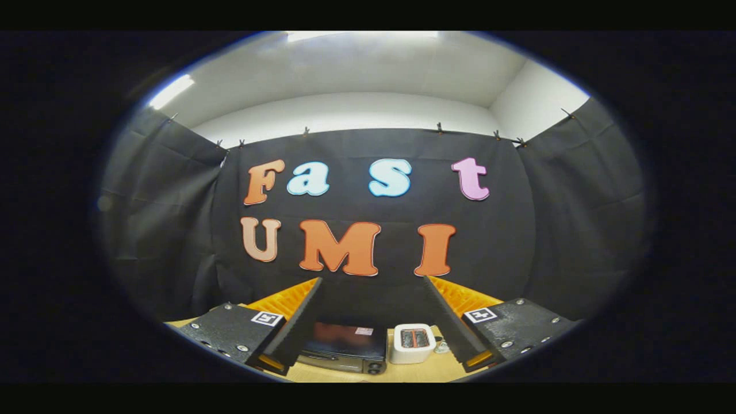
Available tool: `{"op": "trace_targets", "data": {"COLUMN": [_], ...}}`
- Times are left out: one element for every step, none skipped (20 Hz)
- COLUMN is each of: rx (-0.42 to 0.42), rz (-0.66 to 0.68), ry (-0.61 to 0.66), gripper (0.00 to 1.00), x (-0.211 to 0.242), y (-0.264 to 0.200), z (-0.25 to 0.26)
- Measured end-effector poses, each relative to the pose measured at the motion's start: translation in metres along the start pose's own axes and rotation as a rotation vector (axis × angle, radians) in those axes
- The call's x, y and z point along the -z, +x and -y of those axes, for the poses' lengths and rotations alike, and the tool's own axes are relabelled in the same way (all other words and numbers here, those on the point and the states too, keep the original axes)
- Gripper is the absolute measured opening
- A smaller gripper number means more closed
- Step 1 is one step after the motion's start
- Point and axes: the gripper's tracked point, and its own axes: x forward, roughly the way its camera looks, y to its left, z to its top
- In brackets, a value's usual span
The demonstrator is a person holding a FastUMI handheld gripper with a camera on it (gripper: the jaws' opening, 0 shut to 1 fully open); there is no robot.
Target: Open the toaster oven, put the food inside, and close the toaster oven door.
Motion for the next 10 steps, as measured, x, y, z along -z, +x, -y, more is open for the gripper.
{"op": "trace_targets", "data": {"rx": [-0.001,0.001,-0.003,-0.007,-0.012,-0.013,-0.009,-0.006,-0.002,-0.002], "rz": [0.007,0.016,0.023,0.029,0.033,0.035,0.038,0.038,0.033,0.029], "ry": [-0.011,-0.019,-0.022,-0.022,-0.020,-0.022,-0.024,-0.025,-0.025,-0.025], "gripper": [0.98,0.98,0.99,0.99,0.99,0.99,0.99,0.99,0.99,0.99], "x": [-0.003,-0.006,-0.010,-0.012,-0.015,-0.015,-0.016,-0.017,-0.015,-0.015], "y": [-0.001,-0.002,-0.003,-0.004,-0.006,-0.007,-0.008,-0.009,-0.010,-0.014], "z": [-0.001,-0.002,-0.005,-0.007,-0.009,-0.008,-0.006,-0.005,-0.004,-0.002]}}
